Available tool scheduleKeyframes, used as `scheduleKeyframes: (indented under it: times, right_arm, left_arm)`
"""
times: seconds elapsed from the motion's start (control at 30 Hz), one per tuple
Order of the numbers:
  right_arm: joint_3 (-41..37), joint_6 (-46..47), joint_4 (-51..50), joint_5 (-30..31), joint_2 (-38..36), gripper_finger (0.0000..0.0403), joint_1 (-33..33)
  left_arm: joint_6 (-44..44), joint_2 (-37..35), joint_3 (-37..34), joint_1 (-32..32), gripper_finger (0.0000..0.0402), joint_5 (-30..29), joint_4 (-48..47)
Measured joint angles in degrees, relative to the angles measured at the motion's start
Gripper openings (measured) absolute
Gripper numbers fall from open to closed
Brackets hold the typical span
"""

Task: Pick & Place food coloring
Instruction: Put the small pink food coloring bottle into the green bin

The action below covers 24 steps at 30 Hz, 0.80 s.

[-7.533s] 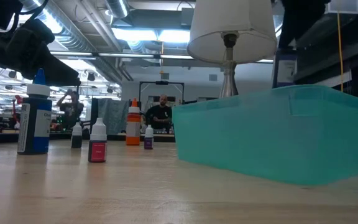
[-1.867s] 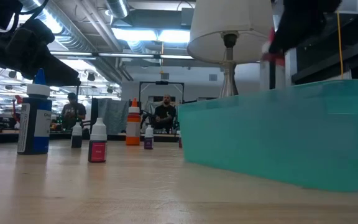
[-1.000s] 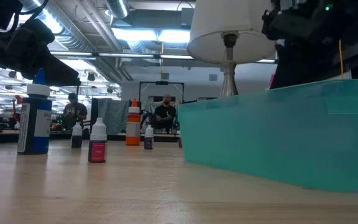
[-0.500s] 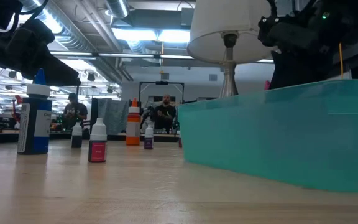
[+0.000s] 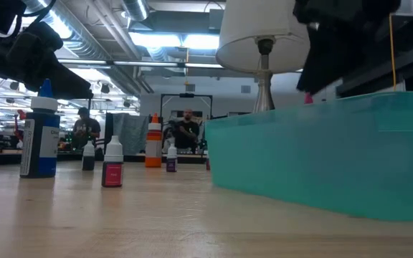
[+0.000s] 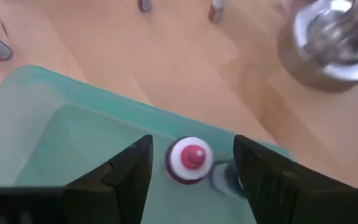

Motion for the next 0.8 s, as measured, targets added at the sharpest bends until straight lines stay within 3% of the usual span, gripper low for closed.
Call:
scheduleKeyframes:
  times: [0.2, 0.4, 0.57, 0.8]
  right_arm:
    - [4.9, -5.2, -4.1, 1.7, -1.7, 0.0225, 0.0]
    - [2.5, -14.4, -0.1, 2.0, -7.5, 0.0225, -0.6]
    - [-7.1, -21.4, 12.6, 4.0, -15.0, 0.0225, -0.8]
    - [-26.3, -29.8, 36.4, 3.9, -26.9, 0.0225, -0.8]
  left_arm:
    - [0.0, 0.0, 0.0, 0.0, 0.0269, 0.0, 0.0]
    - [0.0, 0.0, 0.0, 0.0, 0.0269, 0.0, 0.0]
    - [0.0, 0.0, 0.0, 0.0, 0.0269, 0.0, 0.0]
    - [0.0, 0.0, 0.0, 0.0, 0.0269, 0.0, 0.0]
